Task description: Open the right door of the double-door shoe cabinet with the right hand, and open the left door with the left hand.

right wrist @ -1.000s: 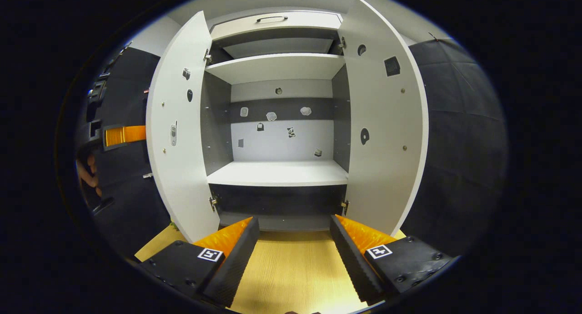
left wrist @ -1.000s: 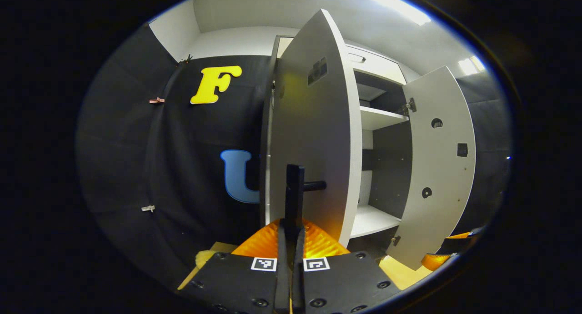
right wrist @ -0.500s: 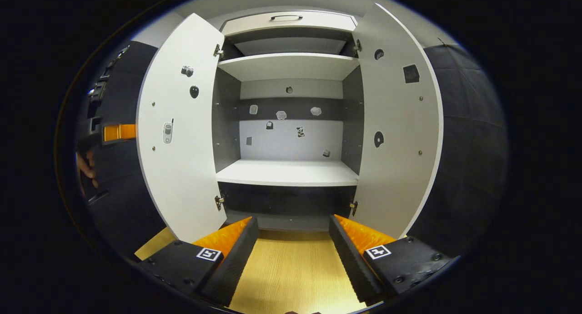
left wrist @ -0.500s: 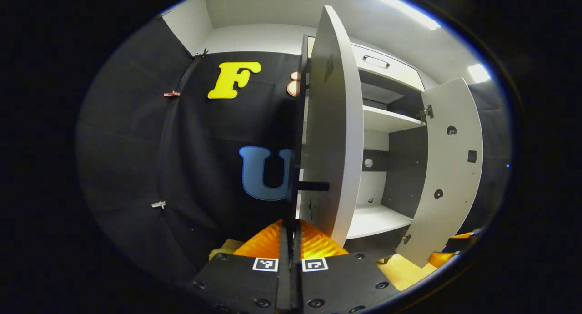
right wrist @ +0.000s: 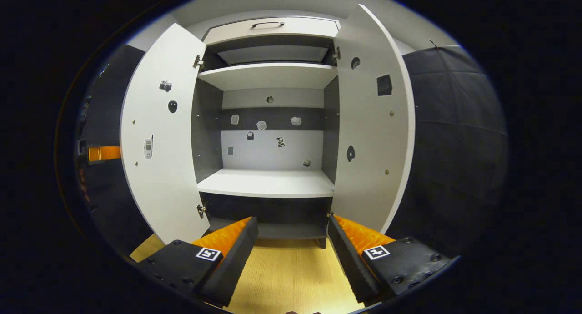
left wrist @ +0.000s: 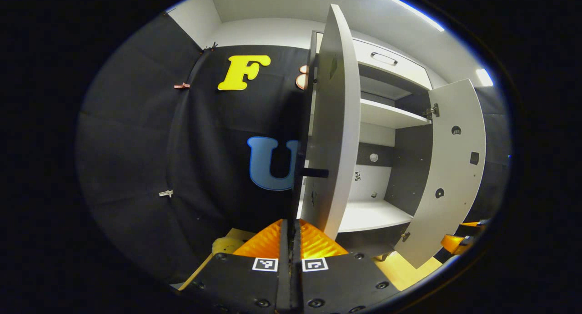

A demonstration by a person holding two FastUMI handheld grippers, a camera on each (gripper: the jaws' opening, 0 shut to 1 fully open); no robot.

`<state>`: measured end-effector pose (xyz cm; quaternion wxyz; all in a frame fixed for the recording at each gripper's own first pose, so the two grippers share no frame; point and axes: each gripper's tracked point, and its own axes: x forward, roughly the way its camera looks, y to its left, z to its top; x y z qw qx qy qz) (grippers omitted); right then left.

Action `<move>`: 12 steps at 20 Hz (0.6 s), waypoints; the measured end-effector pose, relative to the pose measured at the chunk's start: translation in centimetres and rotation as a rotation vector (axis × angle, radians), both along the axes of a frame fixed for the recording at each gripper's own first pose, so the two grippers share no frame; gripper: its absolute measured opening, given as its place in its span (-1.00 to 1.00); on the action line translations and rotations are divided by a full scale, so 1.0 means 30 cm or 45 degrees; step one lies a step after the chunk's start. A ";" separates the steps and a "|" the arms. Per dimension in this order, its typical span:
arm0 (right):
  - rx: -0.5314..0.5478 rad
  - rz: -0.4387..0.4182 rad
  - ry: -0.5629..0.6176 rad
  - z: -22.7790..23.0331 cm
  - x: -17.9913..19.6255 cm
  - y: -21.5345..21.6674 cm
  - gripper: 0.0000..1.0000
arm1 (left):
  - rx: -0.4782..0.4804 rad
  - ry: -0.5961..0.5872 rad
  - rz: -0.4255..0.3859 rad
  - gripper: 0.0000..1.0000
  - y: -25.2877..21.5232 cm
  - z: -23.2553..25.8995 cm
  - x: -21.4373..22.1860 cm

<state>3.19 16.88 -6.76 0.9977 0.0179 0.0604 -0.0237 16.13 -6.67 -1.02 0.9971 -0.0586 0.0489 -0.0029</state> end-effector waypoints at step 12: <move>0.052 0.149 -0.079 0.095 -0.181 -0.302 0.96 | -0.059 0.058 0.185 0.27 -0.422 -0.080 -0.359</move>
